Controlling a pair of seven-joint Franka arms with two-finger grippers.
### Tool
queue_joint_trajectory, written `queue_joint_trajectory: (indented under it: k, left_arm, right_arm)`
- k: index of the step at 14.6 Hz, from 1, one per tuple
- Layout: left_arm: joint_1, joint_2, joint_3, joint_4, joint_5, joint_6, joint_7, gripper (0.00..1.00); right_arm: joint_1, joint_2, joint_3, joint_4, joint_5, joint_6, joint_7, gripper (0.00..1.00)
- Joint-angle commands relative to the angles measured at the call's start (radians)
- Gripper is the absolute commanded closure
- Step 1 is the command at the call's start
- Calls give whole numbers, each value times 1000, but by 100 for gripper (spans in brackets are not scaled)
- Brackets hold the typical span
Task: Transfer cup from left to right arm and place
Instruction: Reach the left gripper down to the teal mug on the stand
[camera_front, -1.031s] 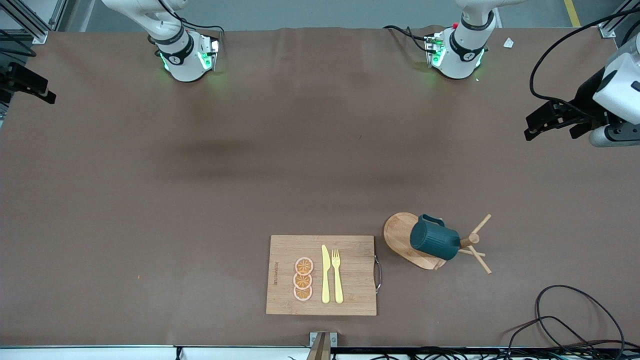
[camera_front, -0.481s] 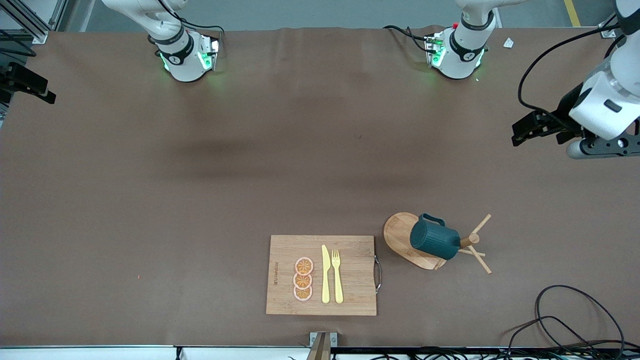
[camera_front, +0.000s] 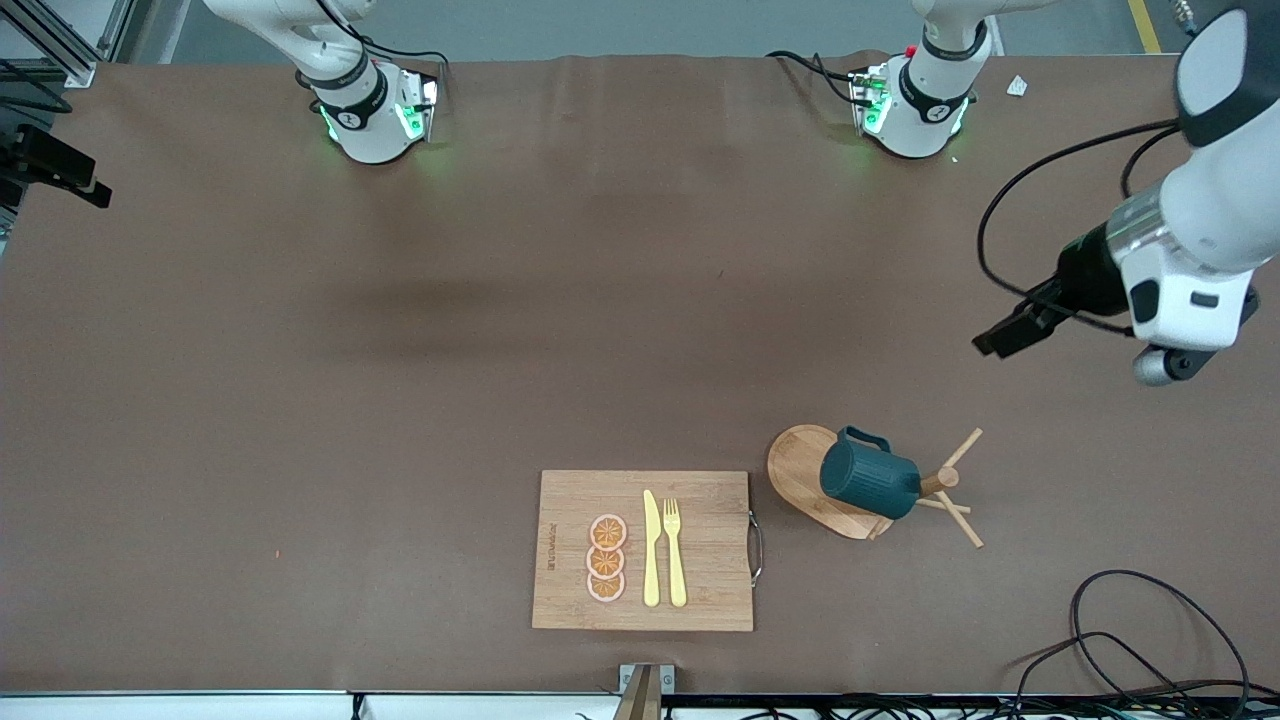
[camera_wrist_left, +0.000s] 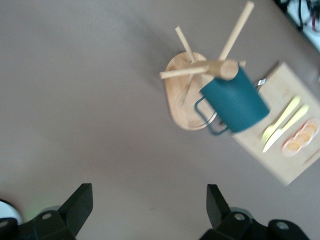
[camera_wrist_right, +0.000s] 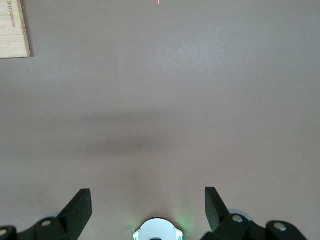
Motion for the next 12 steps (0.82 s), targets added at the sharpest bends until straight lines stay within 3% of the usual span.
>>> queue_joint_trajectory:
  k: [1, 7, 12]
  left_arm:
    - [-2, 99, -4, 22, -4, 103, -180, 0]
    - [-97, 289, -6, 24, -5, 340, -584, 0]
    - [-119, 350, -3, 24, -4, 395, -606, 0]
  right_arm:
    - [4, -2, 0, 3, -16, 0, 2, 0]
    - [1, -3, -1, 1, -14, -8, 4, 0]
    - [1, -3, -1, 1, -9, -13, 5, 0]
